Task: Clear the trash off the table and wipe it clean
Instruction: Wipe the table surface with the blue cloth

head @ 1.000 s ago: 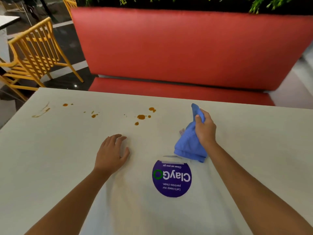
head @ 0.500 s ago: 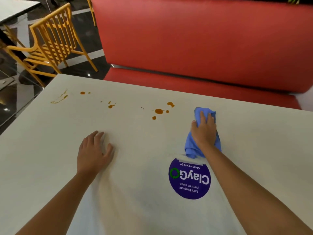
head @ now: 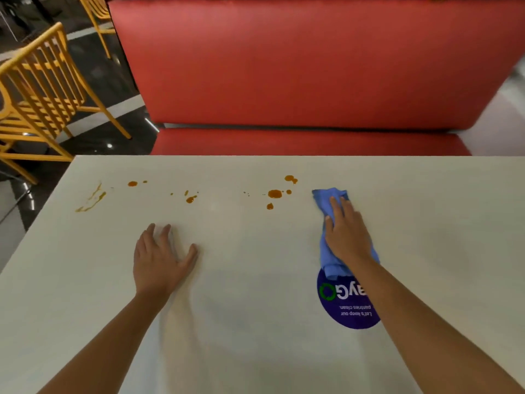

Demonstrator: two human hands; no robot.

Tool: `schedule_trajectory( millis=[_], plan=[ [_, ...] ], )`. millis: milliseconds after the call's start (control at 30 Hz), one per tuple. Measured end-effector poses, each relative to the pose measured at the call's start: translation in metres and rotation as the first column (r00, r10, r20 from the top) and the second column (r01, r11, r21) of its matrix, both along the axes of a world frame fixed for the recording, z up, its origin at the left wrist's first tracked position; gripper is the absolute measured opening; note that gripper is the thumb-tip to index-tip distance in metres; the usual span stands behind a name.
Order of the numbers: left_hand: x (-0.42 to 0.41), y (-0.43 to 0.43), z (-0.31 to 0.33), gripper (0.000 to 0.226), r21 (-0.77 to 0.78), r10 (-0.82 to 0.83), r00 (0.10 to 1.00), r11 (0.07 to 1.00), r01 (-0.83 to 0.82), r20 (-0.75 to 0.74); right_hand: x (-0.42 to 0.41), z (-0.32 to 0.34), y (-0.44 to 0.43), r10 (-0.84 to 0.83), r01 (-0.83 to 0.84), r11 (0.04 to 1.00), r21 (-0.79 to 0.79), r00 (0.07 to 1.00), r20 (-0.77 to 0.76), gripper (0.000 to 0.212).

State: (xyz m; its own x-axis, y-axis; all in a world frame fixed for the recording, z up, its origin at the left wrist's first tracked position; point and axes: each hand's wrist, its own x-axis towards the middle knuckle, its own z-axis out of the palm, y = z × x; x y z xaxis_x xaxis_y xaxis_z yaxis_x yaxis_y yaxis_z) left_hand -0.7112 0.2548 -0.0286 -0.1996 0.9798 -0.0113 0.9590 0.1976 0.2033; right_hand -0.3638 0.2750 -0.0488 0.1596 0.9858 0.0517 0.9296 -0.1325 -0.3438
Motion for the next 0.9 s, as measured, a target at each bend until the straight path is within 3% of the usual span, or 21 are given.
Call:
schedule_trajectory(
  millis=[133,233,533,700,900],
  plan=[
    [-0.02,-0.001,-0.003,0.087,0.037,0.062,0.995,0.997,-0.065,0.08,-0.004,-0.001,0.022,-0.223,0.219,0.974,-0.059,0.971,-0.084,0.05],
    [-0.036,-0.001,-0.006,0.087,0.05,0.098,0.991,0.993,-0.103,0.092,-0.011,0.001,0.046,-0.292,0.288,0.956,-0.05,0.945,-0.149,0.048],
    [-0.045,-0.008,-0.025,0.106,0.003,0.138,0.989,0.99,-0.138,0.053,-0.067,-0.002,0.078,-0.141,0.137,0.989,-0.061,0.986,-0.085,0.048],
    [-0.044,-0.008,-0.025,0.104,0.03,0.15,0.987,0.988,-0.152,0.053,-0.056,-0.006,0.053,0.017,-0.013,1.0,0.018,0.977,-0.215,0.047],
    [-0.042,-0.007,-0.025,0.101,0.042,0.17,0.984,0.984,-0.172,0.054,-0.017,-0.002,0.06,-0.057,0.07,0.997,0.043,0.969,-0.242,0.046]
  ],
)
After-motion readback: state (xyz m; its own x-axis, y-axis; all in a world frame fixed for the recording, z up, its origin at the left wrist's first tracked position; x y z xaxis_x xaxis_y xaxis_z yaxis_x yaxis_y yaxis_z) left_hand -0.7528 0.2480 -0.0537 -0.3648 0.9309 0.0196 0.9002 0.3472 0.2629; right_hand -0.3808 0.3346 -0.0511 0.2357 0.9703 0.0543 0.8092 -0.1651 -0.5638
